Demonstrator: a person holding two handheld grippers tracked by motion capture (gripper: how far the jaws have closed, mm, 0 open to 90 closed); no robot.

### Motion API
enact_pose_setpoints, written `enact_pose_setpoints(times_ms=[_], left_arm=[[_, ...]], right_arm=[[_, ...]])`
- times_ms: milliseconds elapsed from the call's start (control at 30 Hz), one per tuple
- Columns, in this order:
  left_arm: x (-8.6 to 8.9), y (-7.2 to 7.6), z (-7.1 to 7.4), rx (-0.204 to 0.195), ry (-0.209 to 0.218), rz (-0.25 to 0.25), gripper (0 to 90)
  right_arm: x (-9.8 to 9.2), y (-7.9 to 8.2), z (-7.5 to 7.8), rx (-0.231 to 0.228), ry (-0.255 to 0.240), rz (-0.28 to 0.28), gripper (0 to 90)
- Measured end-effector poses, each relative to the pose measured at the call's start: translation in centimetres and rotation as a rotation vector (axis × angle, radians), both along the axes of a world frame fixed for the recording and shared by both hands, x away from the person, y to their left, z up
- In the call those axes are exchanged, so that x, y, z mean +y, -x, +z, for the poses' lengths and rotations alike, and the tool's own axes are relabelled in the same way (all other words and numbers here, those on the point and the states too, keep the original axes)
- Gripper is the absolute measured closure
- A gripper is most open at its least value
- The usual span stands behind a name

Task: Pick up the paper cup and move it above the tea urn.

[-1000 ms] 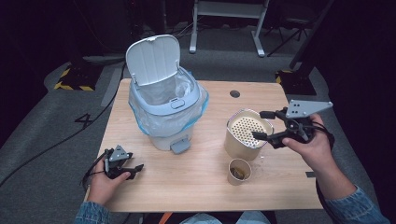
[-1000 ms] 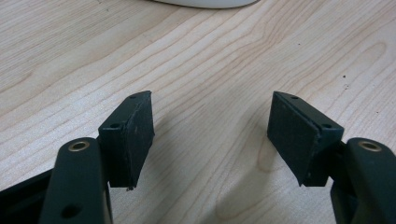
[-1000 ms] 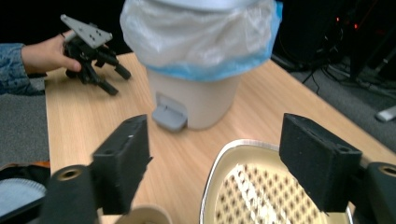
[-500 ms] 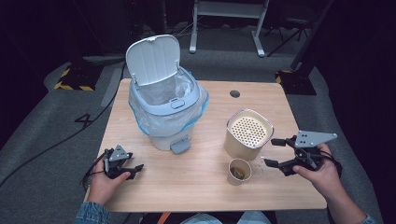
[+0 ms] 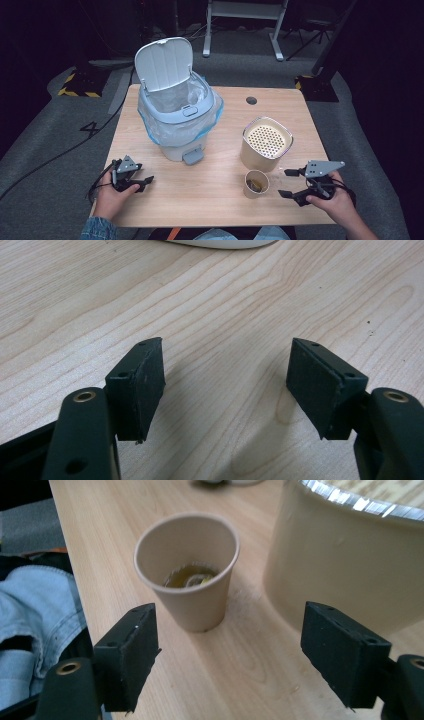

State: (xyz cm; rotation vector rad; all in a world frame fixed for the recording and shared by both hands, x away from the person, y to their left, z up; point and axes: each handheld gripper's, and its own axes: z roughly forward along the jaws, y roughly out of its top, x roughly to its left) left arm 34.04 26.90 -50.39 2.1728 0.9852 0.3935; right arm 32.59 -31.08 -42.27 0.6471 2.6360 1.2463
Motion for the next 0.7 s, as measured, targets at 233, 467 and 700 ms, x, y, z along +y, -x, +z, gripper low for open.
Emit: enact_pose_setpoints(times_ms=[233,467,700], left_arm=[[0.0,0.0,0.0,0.000,0.001,0.000,32.0],[0.0,0.0,0.0,0.000,0.000,0.000,32.0],[0.0,0.0,0.0,0.000,0.001,0.000,32.0]], right_arm=[[1.0,-0.1,-3.1,0.038,0.018,0.017,21.3],[2.4,-0.3,-5.3,0.023,-0.017,0.053,22.2],[3.9,-0.5,-6.5,0.024,-0.050,0.065,21.3]])
